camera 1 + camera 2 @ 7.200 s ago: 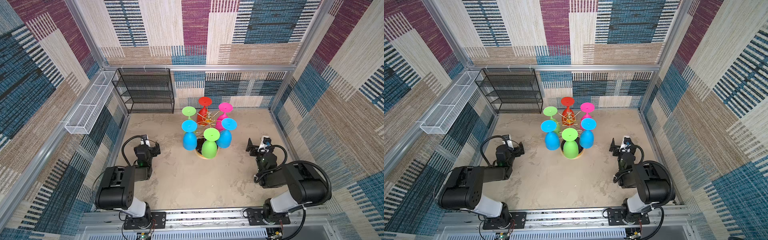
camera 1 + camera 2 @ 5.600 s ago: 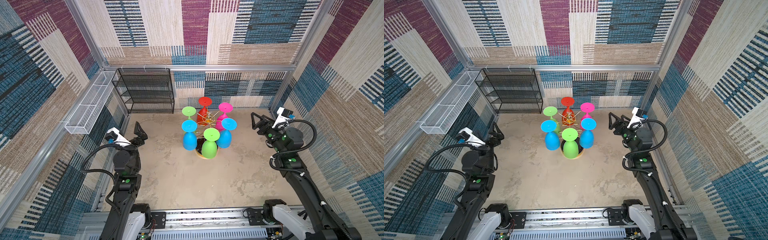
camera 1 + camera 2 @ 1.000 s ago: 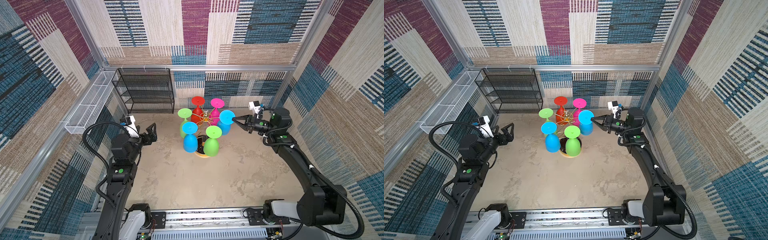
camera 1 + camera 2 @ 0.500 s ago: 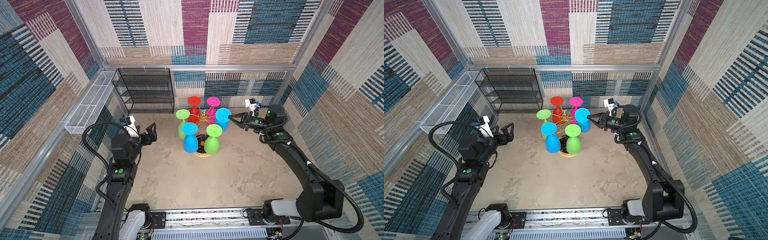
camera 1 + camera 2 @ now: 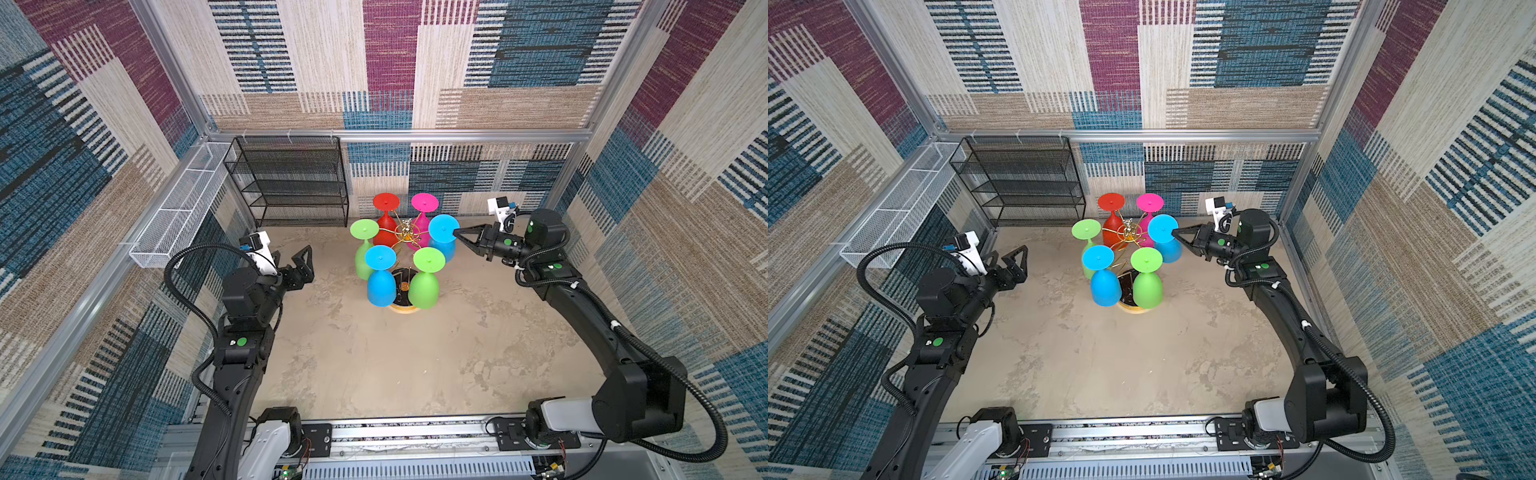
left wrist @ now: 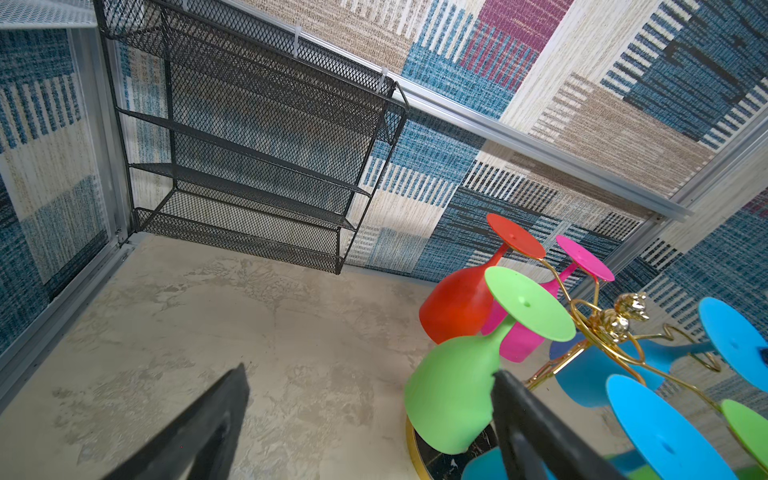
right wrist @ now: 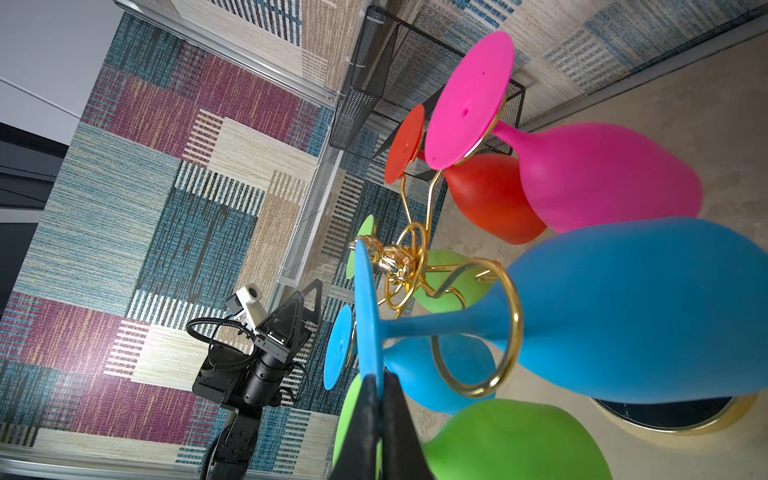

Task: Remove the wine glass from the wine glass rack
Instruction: 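Pull the held blue glass off its rack hook with the right gripper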

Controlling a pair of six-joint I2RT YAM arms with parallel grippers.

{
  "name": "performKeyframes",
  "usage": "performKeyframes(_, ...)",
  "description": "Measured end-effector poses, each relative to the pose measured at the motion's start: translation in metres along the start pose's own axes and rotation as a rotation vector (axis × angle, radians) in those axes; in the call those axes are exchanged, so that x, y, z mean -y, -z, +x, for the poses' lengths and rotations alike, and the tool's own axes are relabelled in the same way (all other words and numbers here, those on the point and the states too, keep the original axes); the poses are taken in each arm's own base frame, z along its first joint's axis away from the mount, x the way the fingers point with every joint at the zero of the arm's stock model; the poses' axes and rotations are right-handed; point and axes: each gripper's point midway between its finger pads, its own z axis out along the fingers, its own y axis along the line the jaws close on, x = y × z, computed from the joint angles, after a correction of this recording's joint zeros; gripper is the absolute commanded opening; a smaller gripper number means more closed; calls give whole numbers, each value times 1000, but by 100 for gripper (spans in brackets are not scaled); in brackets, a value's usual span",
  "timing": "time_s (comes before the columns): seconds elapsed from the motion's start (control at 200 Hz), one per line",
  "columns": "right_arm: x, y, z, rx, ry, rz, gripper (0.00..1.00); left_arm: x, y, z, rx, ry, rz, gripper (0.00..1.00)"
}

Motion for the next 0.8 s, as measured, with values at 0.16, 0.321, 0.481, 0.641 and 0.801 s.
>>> performKeyframes(0.16, 0, -3, 0, 5, 5, 10, 0, 0, 0, 0, 1, 0, 1, 93)
performKeyframes(0.321, 0, -5, 1, 11, 12, 24, 0, 0, 0, 0, 1, 0, 1, 94)
performKeyframes(0.481, 2, -7, 3, 12, 12, 36, 0, 0, 0, 1, 0, 1, 0, 93)
performKeyframes(0.641, 3, -9, 3, 16, 22, 44, 0, 0, 0, 1, -1, 3, 0, 94)
performKeyframes(0.801, 3, -11, 6, 11, 30, 48, 0, 0, 0, 1, 0, 3, 1, 94)
